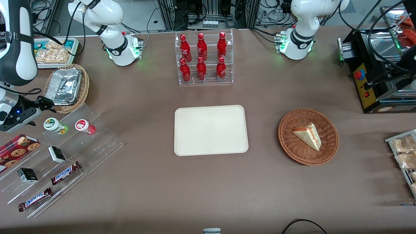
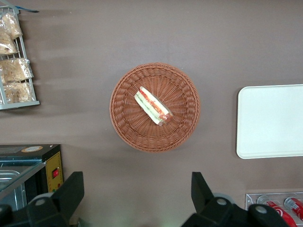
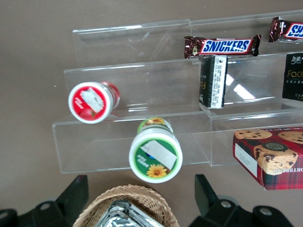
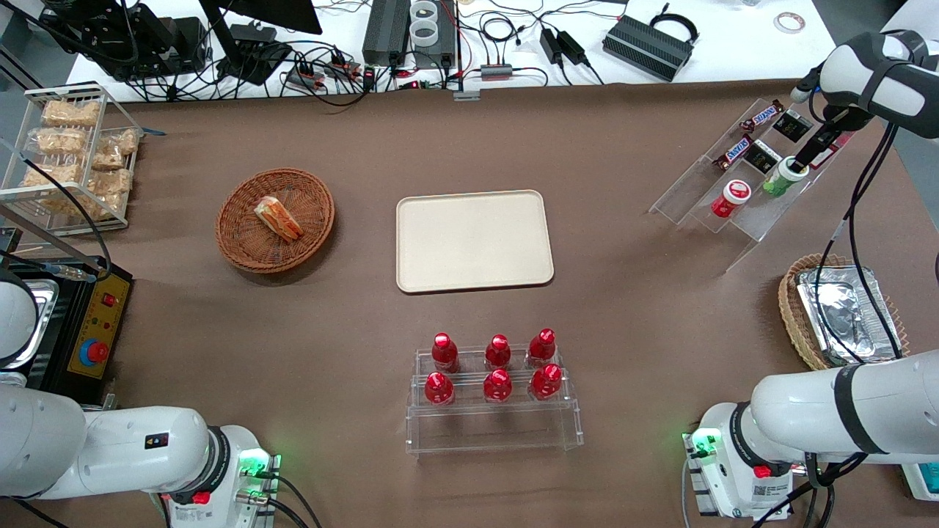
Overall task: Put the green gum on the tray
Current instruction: 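Lower the right gripper over the green-lidded gum tub on the acrylic stand, then close the right gripper on the green gum tub and lift it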
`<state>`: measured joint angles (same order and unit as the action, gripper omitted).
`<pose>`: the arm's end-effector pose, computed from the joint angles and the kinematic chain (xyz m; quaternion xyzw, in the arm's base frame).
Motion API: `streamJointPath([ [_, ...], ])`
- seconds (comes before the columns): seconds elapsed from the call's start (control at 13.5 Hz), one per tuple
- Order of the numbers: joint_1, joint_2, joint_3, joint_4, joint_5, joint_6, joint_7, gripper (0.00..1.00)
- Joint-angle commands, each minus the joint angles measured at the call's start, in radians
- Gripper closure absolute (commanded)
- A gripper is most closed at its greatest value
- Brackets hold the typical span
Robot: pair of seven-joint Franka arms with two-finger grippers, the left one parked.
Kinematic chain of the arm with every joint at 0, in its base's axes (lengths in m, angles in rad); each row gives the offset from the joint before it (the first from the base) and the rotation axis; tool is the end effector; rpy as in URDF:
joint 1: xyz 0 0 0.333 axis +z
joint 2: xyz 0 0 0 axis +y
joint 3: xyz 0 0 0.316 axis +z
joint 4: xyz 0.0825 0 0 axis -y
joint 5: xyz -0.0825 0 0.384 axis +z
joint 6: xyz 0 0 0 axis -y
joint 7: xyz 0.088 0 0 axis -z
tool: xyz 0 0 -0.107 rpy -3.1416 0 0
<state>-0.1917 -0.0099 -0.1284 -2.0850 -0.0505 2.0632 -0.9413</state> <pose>0.5138 -0.1732 0.4285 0.9482 0.3170 -0.0175 0.0139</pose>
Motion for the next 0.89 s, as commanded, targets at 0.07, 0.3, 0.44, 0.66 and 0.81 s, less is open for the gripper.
streamJointPath([
  [0.07,-0.022,0.018,0.006,-0.030,-0.006,0.080,-0.017,0.00],
  [0.3,-0.022,0.036,0.006,-0.058,-0.003,0.138,-0.019,0.00],
  [0.44,-0.022,0.056,0.006,-0.073,0.007,0.178,-0.019,0.00],
  [0.66,-0.022,0.076,0.006,-0.076,0.027,0.187,-0.019,0.00],
  [0.81,-0.022,0.076,0.006,-0.076,0.027,0.186,-0.021,0.48],
])
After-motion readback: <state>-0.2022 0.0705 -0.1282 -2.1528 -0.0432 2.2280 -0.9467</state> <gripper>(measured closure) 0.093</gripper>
